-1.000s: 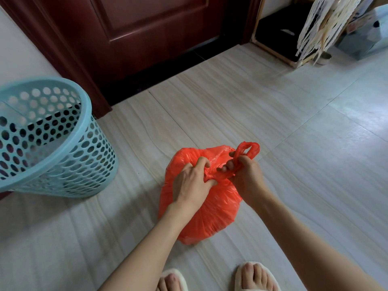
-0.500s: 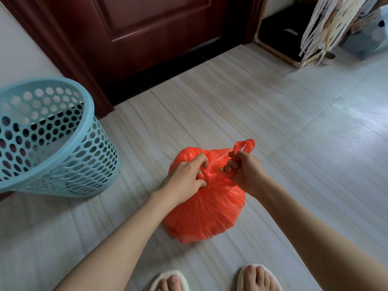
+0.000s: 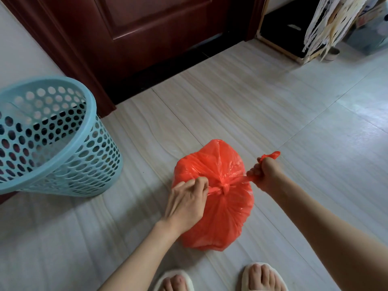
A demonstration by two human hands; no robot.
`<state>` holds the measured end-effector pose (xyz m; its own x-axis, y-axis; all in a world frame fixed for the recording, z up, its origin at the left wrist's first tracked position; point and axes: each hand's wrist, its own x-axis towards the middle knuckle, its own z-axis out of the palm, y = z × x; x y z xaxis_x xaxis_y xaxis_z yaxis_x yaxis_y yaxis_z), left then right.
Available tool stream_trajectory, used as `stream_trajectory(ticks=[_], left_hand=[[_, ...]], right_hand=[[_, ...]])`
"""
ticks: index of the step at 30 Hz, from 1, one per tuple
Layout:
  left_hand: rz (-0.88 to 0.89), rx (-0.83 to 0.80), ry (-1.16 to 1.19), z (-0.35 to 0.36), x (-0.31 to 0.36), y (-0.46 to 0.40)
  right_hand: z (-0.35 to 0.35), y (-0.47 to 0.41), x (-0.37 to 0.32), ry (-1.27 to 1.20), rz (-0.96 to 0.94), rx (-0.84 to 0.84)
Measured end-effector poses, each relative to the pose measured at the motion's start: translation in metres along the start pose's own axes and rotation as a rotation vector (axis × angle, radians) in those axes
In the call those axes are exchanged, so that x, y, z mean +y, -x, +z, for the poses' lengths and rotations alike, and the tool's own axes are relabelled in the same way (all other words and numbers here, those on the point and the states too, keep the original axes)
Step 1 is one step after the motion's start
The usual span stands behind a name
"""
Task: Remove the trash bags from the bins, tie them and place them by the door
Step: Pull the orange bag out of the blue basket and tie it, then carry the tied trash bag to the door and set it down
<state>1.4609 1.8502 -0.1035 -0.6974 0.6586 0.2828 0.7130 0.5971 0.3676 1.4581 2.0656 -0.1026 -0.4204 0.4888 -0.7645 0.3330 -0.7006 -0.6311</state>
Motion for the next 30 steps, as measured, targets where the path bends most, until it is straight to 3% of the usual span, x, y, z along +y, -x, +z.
stream_trajectory(ticks=[5, 8, 12, 17, 19, 21, 23, 26, 30], left_hand=[[0.22, 0.238, -0.177, 0.012, -0.021, 0.005], [0.217, 0.238, -0.209, 0.03, -0.037, 0.003], [0.106, -0.035, -0.232, 0.038, -0.059, 0.015], [-0.499, -0.438, 0.27, -0.013, -0.026, -0.016], [-0.637, -0.502, 0.322, -0.041, 0.004, -0.039], [-0.68, -0.486, 0.225, -0.068, 0.036, -0.059], [-0.685, -0.572, 0.124, -0.111, 0.079, -0.091], [-0.617, -0.713, 0.041, -0.176, 0.139, -0.143], [-0.466, -0.742, -0.051, -0.267, 0.235, -0.225]], right_hand=[[-0.01, -0.018, 0.002, 0.014, 0.048, -0.028], [-0.003, -0.03, 0.01, 0.031, 0.058, -0.059], [-0.002, -0.021, 0.02, 0.014, 0.151, -0.193], [-0.016, 0.034, 0.0, 0.06, 0.221, -0.191], [-0.017, 0.068, -0.018, 0.11, 0.246, -0.177], [-0.012, 0.105, -0.042, 0.147, 0.25, -0.168], [-0.014, 0.145, -0.084, 0.222, 0.251, -0.123], [-0.026, 0.195, -0.148, 0.288, 0.215, -0.073], [-0.063, 0.272, -0.265, 0.361, 0.09, 0.002]])
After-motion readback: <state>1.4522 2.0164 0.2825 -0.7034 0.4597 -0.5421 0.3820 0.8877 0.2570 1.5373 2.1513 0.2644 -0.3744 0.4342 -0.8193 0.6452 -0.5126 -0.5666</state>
